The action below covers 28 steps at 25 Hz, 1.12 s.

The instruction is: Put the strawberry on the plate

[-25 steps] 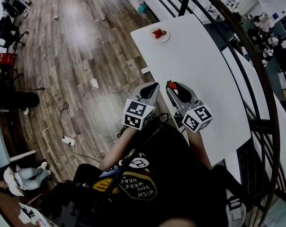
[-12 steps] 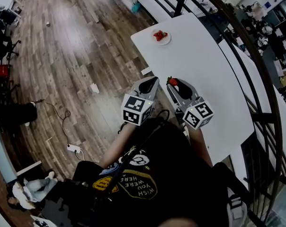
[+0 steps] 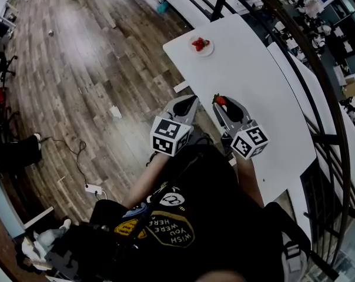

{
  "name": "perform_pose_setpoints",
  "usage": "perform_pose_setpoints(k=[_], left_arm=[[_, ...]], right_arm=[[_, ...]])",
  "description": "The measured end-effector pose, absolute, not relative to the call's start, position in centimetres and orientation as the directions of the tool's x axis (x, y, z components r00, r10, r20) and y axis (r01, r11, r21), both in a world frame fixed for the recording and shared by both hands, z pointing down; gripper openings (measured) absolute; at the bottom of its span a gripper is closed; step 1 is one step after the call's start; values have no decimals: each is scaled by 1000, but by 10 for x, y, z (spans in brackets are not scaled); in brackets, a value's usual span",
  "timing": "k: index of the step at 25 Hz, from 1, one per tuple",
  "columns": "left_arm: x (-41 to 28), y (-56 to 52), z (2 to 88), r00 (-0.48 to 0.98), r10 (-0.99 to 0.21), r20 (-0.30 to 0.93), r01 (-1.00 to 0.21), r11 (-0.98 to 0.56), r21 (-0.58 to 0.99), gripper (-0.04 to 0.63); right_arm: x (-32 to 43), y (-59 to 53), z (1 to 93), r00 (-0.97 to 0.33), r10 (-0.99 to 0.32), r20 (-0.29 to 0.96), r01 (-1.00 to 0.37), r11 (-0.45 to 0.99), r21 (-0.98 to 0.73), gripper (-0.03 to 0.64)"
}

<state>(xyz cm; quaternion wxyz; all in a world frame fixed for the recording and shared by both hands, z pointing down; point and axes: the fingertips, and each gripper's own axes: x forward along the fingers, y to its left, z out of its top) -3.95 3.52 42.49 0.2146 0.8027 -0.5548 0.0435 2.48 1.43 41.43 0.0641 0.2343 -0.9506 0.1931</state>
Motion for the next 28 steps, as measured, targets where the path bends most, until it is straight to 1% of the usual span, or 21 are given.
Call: perform_pose_setpoints(k=[5,11,21,28], left_arm=[[-57,24,432,368,-872,324,-913,-271,306,0],[-76,-7,425,352,-878,323,-918,-256,303,0],[-52,-63,417,374,-864,336,-918,-295,264,0],[-50,-87,434,379,-849,368,-918,-296,263,0]], right_arm=[[15,-5,419,-878,-418,233,-476,812,-336,138],[1,-36,411,-882,-418,218,-470,822,-322,138],[9,-66,421,-897,-381,225,-440,821,-363,138],[13,-87,437,-890,-389,237,-454,806,-381,138]])
